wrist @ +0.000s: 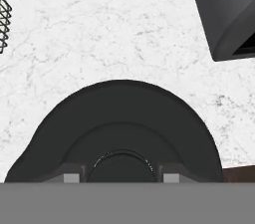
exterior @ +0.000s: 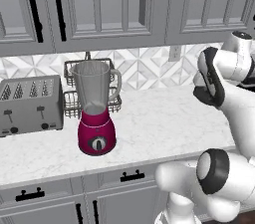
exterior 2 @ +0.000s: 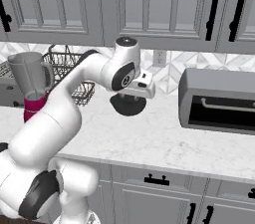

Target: Close the lid blender by securely placing the lid on top.

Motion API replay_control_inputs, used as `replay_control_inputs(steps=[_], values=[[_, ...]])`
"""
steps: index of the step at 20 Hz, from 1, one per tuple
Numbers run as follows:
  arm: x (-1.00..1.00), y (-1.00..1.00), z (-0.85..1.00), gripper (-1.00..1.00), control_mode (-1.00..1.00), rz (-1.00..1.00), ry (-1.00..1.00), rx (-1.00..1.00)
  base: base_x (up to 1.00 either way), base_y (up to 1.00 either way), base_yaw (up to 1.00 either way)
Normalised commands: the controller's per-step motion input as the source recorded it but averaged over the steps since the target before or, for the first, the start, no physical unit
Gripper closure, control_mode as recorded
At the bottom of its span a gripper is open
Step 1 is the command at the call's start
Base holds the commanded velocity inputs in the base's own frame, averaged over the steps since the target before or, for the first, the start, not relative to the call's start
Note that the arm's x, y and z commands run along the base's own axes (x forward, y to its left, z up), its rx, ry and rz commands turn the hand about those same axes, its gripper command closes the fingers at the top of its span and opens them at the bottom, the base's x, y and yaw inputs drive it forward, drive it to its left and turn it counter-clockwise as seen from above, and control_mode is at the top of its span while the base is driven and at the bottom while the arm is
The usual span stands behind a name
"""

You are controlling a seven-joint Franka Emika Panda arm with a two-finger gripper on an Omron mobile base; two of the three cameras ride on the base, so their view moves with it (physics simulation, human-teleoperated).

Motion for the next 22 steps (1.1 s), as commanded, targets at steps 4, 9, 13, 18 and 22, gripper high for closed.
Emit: replay_control_inputs(steps=[4, 9, 13, 18, 22], values=[[-0.40, 0.74, 0.60, 1.00, -1.00, 0.00, -0.02, 0.00, 0.00, 0.00, 0.00], [-0.46, 0.81, 0.65, 1.00, -1.00, 0.00, 0.00, 0.00, 0.00, 0.00, 0.00], [-0.49, 0.90, 0.66, 1.00, -1.00, 0.00, -0.03, 0.00, 0.00, 0.00, 0.00], [-0.44, 0.86, 0.60, 1.00, -1.00, 0.00, -0.03, 0.00, 0.00, 0.00, 0.00], [-0.18, 0.92, 0.58, 1.00, -1.00, 0.00, -0.01, 0.00, 0.00, 0.00, 0.00]])
